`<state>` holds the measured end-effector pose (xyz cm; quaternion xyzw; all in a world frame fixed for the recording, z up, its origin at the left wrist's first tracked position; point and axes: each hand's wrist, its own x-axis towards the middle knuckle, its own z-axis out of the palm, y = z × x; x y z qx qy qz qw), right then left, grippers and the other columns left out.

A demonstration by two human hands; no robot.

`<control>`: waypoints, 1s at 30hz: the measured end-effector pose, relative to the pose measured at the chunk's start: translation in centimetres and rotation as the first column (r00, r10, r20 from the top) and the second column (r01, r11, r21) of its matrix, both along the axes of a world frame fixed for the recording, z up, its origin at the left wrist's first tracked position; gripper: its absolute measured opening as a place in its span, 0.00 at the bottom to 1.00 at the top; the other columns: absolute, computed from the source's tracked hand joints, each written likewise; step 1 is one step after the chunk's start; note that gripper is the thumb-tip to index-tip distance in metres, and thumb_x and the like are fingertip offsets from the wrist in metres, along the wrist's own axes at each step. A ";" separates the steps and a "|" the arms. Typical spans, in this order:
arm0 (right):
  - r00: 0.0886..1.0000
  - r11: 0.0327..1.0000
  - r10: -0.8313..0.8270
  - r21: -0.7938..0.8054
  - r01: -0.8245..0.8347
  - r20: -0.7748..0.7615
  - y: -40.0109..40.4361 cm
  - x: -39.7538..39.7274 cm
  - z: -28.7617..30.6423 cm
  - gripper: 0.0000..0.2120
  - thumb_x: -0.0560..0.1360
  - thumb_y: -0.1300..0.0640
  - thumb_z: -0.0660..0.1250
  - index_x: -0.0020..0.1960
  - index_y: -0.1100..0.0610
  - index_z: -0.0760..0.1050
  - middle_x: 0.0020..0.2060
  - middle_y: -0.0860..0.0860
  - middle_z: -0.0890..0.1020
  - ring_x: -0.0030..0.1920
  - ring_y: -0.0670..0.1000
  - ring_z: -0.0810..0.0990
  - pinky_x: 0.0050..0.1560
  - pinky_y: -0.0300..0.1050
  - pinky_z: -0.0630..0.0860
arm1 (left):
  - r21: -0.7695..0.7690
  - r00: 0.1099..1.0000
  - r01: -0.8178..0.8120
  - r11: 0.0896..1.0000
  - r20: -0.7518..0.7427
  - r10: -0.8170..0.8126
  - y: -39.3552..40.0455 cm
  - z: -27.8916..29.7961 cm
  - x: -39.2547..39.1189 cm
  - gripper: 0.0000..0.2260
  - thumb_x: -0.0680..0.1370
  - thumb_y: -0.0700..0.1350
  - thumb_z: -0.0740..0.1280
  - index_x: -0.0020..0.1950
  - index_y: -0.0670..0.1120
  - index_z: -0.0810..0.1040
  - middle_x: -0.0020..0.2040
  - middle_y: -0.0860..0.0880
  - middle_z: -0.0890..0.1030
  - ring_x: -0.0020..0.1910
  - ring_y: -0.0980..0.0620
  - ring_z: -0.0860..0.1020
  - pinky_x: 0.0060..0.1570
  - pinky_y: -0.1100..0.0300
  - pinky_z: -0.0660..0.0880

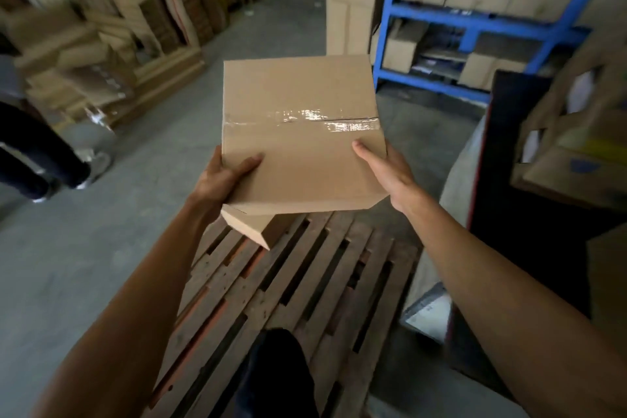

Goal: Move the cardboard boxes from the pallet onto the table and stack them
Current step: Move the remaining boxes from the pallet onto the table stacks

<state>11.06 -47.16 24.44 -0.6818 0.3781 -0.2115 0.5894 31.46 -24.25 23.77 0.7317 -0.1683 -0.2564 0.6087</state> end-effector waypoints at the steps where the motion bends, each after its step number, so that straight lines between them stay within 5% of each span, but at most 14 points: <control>1: 1.000 1.000 -0.004 0.000 0.004 0.008 -0.2 -1.7 0.7 0.21 0.73 0.38 0.71 0.63 0.45 0.77 0.50 0.39 0.82 0.53 0.43 0.80 0.50 0.39 0.74 | 0.002 1.000 0.016 1.000 0.003 -0.016 -0.2 0.6 -1.5 0.35 0.67 0.59 0.79 0.69 0.50 0.71 0.59 0.48 0.82 0.55 0.49 0.82 0.50 0.55 0.81; 6: 0.996 0.999 -0.041 0.001 0.041 0.076 -1.0 -10.0 4.6 0.20 0.73 0.37 0.70 0.62 0.43 0.77 0.52 0.41 0.82 0.55 0.45 0.80 0.50 0.40 0.74 | -0.034 0.996 0.070 0.997 0.049 -0.069 -1.8 4.4 -8.8 0.38 0.63 0.62 0.80 0.68 0.52 0.73 0.58 0.49 0.82 0.56 0.48 0.82 0.58 0.48 0.80; 15: 0.966 0.976 -0.204 -0.049 0.214 0.158 0.4 -22.6 10.1 0.27 0.67 0.33 0.72 0.62 0.44 0.78 0.56 0.46 0.82 0.57 0.51 0.80 0.63 0.54 0.75 | -0.175 0.979 0.188 0.966 0.112 -0.171 -3.8 10.4 -20.2 0.25 0.72 0.52 0.77 0.66 0.48 0.75 0.55 0.50 0.84 0.52 0.52 0.83 0.45 0.62 0.79; 21: 0.938 0.946 -0.293 -0.086 0.312 0.187 3.2 -32.6 12.9 0.14 0.68 0.35 0.72 0.51 0.38 0.78 0.53 0.45 0.83 0.57 0.51 0.80 0.62 0.54 0.76 | -0.233 0.958 0.281 0.931 0.131 -0.257 -3.8 12.7 -28.2 0.31 0.67 0.56 0.79 0.66 0.47 0.77 0.56 0.50 0.86 0.53 0.51 0.85 0.52 0.56 0.81; 26: 0.894 0.890 -0.408 -0.135 0.435 0.186 3.4 -40.9 14.1 0.25 0.74 0.37 0.69 0.67 0.47 0.74 0.58 0.47 0.78 0.58 0.52 0.76 0.58 0.48 0.72 | -0.246 0.934 0.358 0.901 0.119 -0.338 -6.1 14.0 -35.3 0.26 0.71 0.52 0.78 0.66 0.45 0.76 0.56 0.49 0.85 0.52 0.51 0.84 0.47 0.60 0.80; 30: 0.861 0.853 -0.471 -0.149 0.500 0.194 2.4 -46.6 14.1 0.29 0.72 0.35 0.69 0.69 0.46 0.73 0.61 0.48 0.79 0.60 0.53 0.77 0.62 0.52 0.74 | -0.263 0.915 0.404 0.876 0.115 -0.387 -8.8 14.7 -40.4 0.22 0.73 0.49 0.76 0.65 0.47 0.76 0.54 0.52 0.85 0.48 0.55 0.83 0.41 0.66 0.79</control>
